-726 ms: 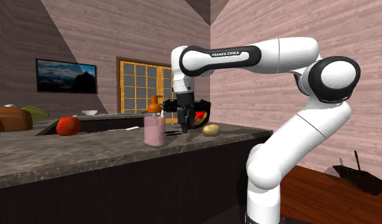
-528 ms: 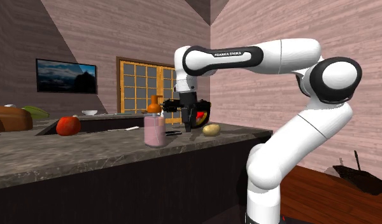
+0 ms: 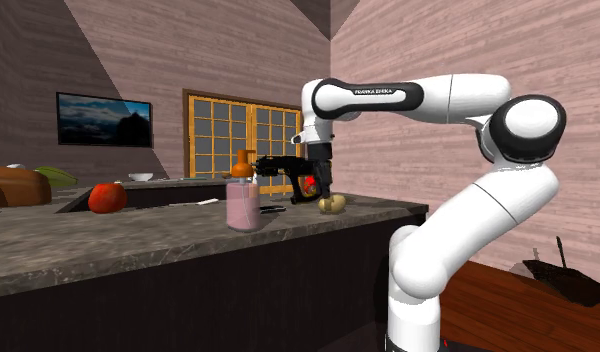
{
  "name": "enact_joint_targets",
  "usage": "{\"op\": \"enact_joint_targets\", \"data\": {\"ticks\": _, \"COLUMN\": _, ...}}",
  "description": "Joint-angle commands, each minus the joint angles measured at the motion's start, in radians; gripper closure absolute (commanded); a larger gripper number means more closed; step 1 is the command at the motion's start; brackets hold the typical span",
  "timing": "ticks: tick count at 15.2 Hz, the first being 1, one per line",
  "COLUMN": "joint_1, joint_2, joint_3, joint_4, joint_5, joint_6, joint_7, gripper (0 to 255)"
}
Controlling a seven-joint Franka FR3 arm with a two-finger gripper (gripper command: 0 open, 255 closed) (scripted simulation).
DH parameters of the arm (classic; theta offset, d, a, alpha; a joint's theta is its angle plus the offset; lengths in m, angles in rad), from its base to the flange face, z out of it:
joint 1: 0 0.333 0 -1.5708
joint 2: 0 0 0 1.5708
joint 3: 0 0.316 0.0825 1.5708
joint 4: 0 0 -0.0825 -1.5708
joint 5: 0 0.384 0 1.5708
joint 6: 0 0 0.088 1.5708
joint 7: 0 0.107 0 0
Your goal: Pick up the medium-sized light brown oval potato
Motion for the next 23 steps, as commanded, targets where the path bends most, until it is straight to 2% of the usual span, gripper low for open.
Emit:
{"op": "enact_joint_targets", "data": {"ticks": 1, "joint_1": 0.027, "joint_2": 0.014, "joint_3": -0.073, "joint_4": 0.030, "joint_5": -0.043, "joint_6": -0.009, "joint_7": -0.150, "gripper": 0}}
{"op": "enact_joint_targets", "data": {"ticks": 3, "joint_1": 0.056, "joint_2": 0.036, "joint_3": -0.145, "joint_4": 0.067, "joint_5": -0.080, "joint_6": -0.015, "joint_7": -0.288, "gripper": 0}}
{"op": "enact_joint_targets", "data": {"ticks": 10, "joint_1": 0.047, "joint_2": 0.008, "joint_3": -0.166, "joint_4": -0.041, "joint_5": -0.100, "joint_6": 0.066, "joint_7": -0.275, "gripper": 0}}
{"op": "enact_joint_targets", "data": {"ticks": 13, "joint_1": 0.046, "joint_2": 0.006, "joint_3": -0.167, "joint_4": -0.049, "joint_5": -0.102, "joint_6": 0.073, "joint_7": -0.274, "gripper": 0}}
{"op": "enact_joint_targets", "data": {"ticks": 14, "joint_1": 0.046, "joint_2": 0.006, "joint_3": -0.166, "joint_4": -0.049, "joint_5": -0.102, "joint_6": 0.072, "joint_7": -0.274, "gripper": 255}}
{"op": "enact_joint_targets", "data": {"ticks": 23, "joint_1": 0.046, "joint_2": 0.006, "joint_3": -0.167, "joint_4": -0.049, "joint_5": -0.102, "joint_6": 0.073, "joint_7": -0.274, "gripper": 255}}
